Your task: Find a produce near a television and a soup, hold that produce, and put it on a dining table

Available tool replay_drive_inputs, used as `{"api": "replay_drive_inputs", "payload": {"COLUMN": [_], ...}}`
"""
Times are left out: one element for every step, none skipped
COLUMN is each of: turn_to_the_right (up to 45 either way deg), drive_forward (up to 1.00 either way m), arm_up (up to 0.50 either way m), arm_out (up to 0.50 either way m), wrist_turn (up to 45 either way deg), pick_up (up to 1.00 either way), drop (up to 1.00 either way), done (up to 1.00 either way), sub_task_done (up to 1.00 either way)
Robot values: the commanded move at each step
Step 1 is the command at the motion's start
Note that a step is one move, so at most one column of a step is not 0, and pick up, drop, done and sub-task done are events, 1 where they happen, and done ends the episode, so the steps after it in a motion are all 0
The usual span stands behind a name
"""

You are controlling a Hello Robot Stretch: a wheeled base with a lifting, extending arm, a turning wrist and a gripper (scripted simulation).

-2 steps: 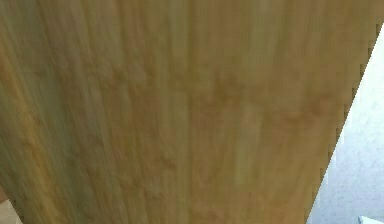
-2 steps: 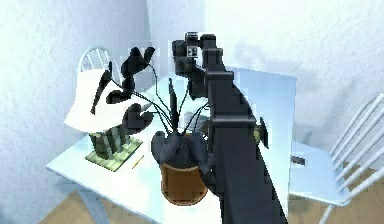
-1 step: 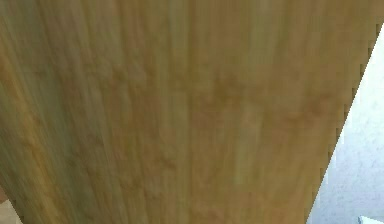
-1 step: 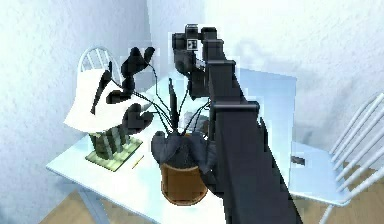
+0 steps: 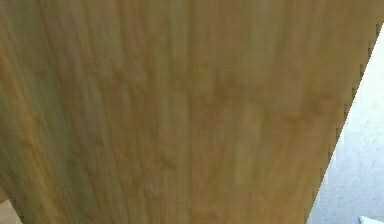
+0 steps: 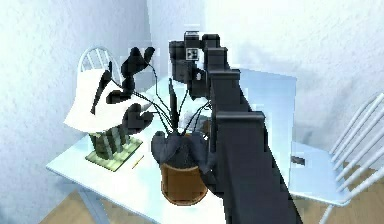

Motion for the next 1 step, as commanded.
{"api": "replay_drive_inputs", "payload": {"turn_to_the_right": [0.0], "drive_forward": [0.0], "arm_up": [0.0], "arm_out": [0.0], "wrist_turn": [0.0], "pick_up": [0.0], "drop": [0.0], "done": [1.0], "sub_task_done": [0.0]}}
